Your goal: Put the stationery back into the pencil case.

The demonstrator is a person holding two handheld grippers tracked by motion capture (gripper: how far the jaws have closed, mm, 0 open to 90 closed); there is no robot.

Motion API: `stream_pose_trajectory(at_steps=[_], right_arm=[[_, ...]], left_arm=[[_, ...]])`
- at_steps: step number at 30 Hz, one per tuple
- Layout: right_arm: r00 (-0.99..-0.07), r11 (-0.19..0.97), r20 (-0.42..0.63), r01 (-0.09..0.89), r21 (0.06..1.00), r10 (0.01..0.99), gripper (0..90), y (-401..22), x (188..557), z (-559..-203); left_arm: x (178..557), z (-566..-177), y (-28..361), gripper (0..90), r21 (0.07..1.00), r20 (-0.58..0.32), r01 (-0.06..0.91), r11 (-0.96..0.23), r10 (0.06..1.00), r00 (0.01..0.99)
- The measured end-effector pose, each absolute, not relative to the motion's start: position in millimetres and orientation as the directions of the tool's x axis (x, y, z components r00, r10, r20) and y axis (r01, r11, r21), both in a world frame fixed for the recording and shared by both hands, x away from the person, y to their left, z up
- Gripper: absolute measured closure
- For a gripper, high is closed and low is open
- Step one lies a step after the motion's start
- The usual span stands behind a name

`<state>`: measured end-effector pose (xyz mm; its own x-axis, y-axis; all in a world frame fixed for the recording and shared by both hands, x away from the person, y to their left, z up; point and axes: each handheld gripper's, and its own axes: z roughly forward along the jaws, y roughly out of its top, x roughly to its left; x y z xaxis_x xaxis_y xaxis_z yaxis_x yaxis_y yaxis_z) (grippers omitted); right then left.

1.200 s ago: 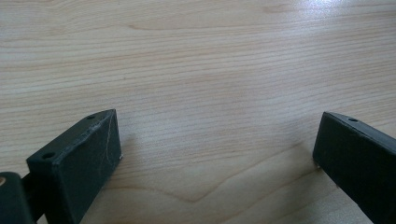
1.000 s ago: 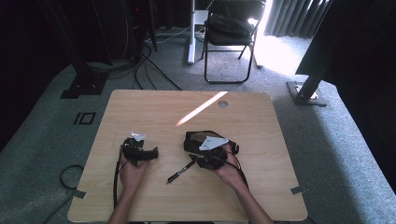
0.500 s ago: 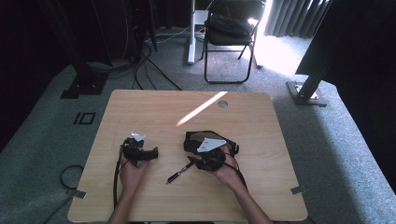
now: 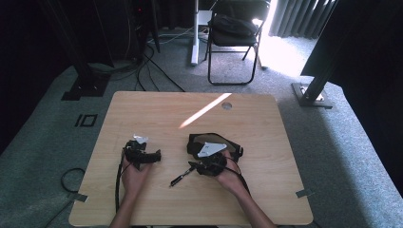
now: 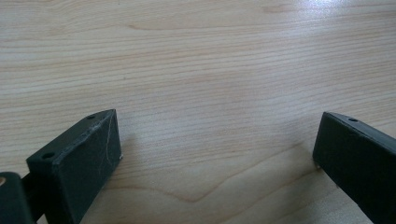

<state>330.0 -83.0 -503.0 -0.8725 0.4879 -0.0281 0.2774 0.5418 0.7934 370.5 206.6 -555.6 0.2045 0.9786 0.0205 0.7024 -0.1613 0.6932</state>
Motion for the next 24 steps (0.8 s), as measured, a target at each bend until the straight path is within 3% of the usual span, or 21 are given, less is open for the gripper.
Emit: stream_pose_trajectory(at_steps=[24], right_arm=[[-0.882,0.552,-0.009,0.288,0.782,0.472,64.5,-80,330,-514]], left_arm=[[371,-556,207,1.2,0.693,0.021,0.702,-0.162,0.979,0.205]])
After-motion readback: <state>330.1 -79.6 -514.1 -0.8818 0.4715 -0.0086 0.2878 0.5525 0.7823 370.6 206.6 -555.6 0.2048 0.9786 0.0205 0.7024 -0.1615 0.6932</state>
